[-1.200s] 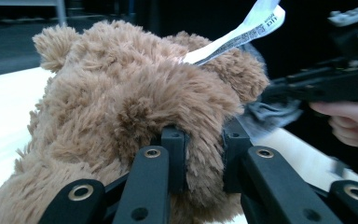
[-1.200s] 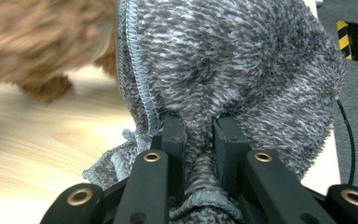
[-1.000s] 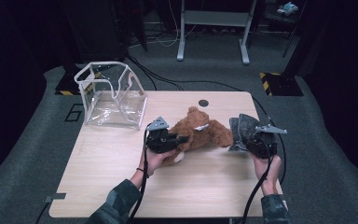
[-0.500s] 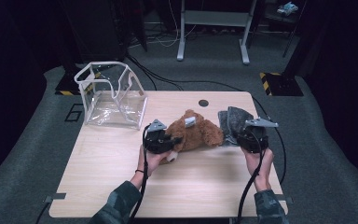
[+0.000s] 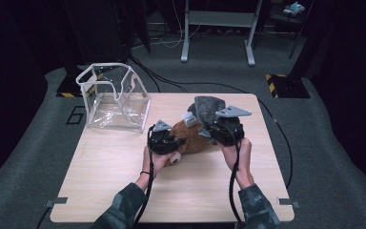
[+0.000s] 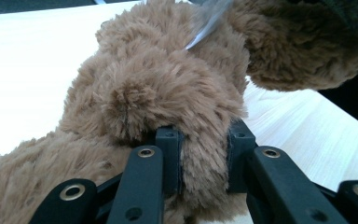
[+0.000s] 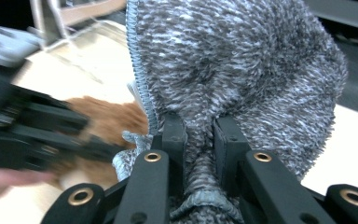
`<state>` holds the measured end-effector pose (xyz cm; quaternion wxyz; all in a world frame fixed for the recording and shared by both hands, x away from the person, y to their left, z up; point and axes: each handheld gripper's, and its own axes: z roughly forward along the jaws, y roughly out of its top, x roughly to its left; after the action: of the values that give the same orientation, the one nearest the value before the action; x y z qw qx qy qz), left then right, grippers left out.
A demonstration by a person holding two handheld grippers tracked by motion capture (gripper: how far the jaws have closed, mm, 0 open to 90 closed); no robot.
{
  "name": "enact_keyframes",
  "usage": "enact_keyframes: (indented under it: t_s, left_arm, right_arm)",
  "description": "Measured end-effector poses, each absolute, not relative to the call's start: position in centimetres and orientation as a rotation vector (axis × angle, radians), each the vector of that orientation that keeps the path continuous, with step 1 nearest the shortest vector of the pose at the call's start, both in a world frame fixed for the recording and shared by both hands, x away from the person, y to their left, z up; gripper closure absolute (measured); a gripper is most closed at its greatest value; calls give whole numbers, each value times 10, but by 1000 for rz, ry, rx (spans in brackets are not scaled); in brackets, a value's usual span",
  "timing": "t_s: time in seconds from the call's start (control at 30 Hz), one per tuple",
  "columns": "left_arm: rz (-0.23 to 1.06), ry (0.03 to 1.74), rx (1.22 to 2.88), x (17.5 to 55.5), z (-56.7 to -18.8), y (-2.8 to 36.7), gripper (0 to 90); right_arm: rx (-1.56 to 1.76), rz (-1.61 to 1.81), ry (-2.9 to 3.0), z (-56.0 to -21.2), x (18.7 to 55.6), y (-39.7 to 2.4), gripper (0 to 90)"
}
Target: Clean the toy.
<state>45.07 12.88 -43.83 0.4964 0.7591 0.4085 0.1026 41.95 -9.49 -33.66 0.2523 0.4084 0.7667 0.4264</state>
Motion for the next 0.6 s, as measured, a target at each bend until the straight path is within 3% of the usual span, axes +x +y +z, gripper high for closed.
enact_keyframes:
  t_s: [0.27, 0.6]
  left_arm:
    - [249, 1001, 1846, 454, -440, 131, 730]
    - [237, 1012, 1845, 457, -443, 137, 731]
  right_arm:
    - [1158, 963, 2251, -385, 455, -52, 776]
    - [1325, 825, 2110, -399, 463, -108, 779]
